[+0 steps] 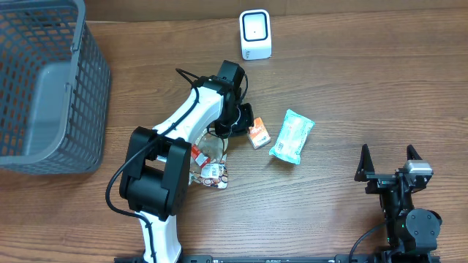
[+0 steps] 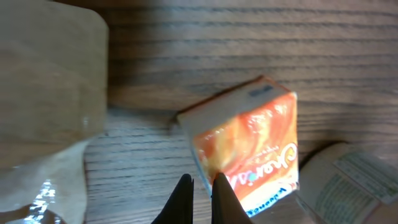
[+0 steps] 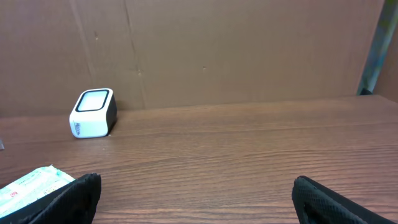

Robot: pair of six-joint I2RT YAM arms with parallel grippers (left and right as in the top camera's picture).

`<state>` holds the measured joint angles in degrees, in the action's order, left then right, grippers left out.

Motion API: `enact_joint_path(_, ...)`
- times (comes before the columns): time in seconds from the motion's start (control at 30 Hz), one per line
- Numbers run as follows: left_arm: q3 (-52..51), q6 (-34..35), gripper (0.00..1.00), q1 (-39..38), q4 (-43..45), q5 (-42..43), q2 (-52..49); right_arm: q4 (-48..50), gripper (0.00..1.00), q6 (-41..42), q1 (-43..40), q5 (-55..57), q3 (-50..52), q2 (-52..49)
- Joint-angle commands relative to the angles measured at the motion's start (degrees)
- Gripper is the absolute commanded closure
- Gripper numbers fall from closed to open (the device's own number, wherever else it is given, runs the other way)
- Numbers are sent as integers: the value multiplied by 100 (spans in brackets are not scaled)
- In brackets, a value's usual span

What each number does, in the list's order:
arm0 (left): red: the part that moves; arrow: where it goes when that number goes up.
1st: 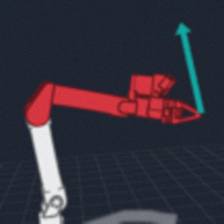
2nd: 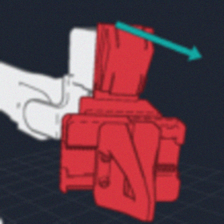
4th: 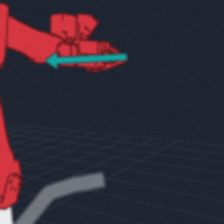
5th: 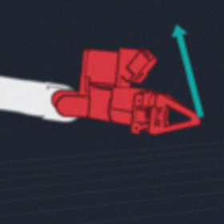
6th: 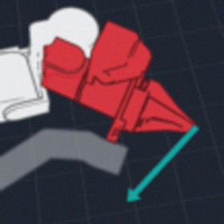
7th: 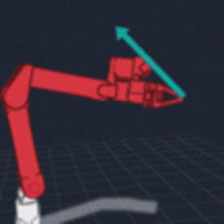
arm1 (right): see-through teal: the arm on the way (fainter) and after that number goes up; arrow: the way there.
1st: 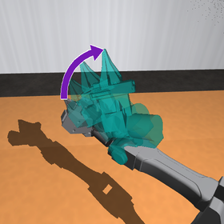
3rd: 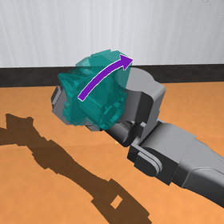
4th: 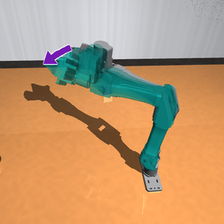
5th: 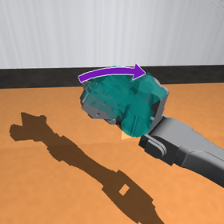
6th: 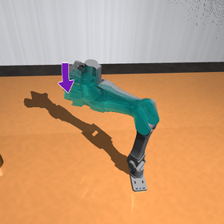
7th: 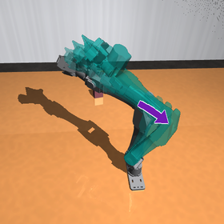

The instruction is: Scan the item barcode

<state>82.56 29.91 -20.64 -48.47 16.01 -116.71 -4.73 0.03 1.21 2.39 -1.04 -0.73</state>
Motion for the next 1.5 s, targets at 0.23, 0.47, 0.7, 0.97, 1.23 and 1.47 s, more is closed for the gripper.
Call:
enact_joint_path(0.23,-85,59,96,11,234,98,33,24,0,17,-22,46,59,57)
enact_joint_path(0.47,-85,57,96,74,216,496,33,24,0,17,-22,46,59,57)
enact_joint_path(0.7,-87,57,96,-4,160,205,33,26,0,15,-22,46,59,57)
enact_joint_path(0.97,-131,103,96,-76,162,52,11,24,0,17,-22,46,59,57)
enact_joint_path(1.23,-568,208,96,-125,520,-138,11,24,0,15,-22,46,59,57)
enact_joint_path(1.47,-577,188,96,-109,166,-800,13,24,0,15,-22,46,59,57)
